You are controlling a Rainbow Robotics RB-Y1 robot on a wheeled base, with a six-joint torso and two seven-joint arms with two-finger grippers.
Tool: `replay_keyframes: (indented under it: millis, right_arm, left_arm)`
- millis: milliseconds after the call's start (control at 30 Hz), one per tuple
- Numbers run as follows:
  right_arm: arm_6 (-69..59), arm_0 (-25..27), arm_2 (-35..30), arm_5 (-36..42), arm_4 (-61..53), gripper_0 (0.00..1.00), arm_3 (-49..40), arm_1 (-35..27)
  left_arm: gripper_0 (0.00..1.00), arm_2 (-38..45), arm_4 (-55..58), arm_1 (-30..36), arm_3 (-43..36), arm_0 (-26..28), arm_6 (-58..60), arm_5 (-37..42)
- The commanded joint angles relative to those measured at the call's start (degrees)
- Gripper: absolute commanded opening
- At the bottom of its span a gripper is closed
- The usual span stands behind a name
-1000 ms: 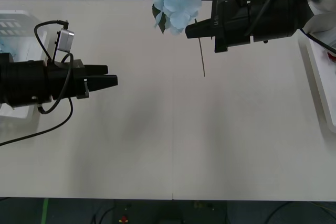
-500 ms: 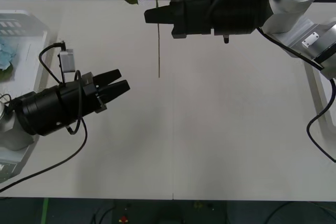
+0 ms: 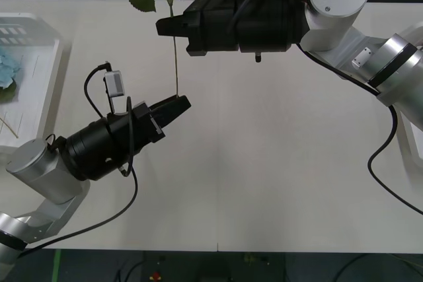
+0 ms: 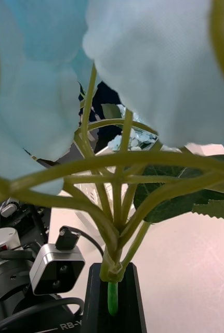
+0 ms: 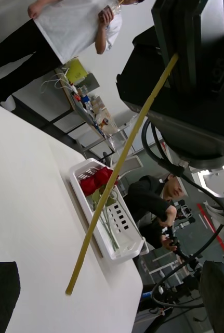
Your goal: Put the red flowers into the right box and the blue flowers into the left box
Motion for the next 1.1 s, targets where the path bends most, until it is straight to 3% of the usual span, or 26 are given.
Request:
replay_keyframes:
  millis: [33, 100, 200, 267, 333, 933, 967, 1000, 1100]
  right_arm:
    - [-1.2, -3.4, 0.9, 0.7, 1.4, 0.00, -2.1, 1.1]
    - [-1.4, -3.4, 1.0, 1.0, 1.6, 0.00, -2.1, 1.2]
    - [-1.7, -3.4, 1.0, 0.9, 1.6, 0.00, -2.1, 1.2]
    - [-1.8, -3.4, 1.0, 1.0, 1.6, 0.00, -2.1, 1.2]
    - [-1.9, -3.4, 1.0, 0.9, 1.6, 0.00, -2.1, 1.2]
    - [-2.7, -3.4, 1.0, 0.7, 1.6, 0.00, -2.1, 0.9]
    - [-2.7, -3.4, 1.0, 0.7, 1.6, 0.07, -2.1, 0.8]
    - [-2.8, -3.4, 1.0, 0.7, 1.6, 0.28, -2.1, 0.8]
    - [-2.9, -3.4, 1.0, 0.1, 1.6, 0.59, -2.1, 0.5]
  left_arm:
    - [1.00, -0.7, 0.7, -1.5, -0.8, -3.6, -3.4, -2.9]
    - [0.98, -0.7, 0.5, -1.8, -0.7, -4.6, -3.4, -4.6]
    - [0.82, -0.7, 0.5, -2.0, -0.8, -5.5, -3.4, -6.7]
    - [0.53, -0.7, 0.5, -2.0, -0.8, -6.0, -3.4, -7.2]
    - [0.02, -0.7, 0.5, -2.0, -0.8, -6.0, -3.4, -7.4]
    - [0.00, -1.0, -2.1, -1.5, -0.7, -5.9, -3.4, -7.7]
    - [0.00, -1.0, -2.1, -1.5, -0.8, -5.9, -3.4, -7.7]
    - [0.00, -1.0, -2.1, -1.5, -0.8, -5.9, -3.4, -7.7]
    - [0.00, -1.0, -2.0, -1.5, -0.7, -5.9, -3.4, -7.7]
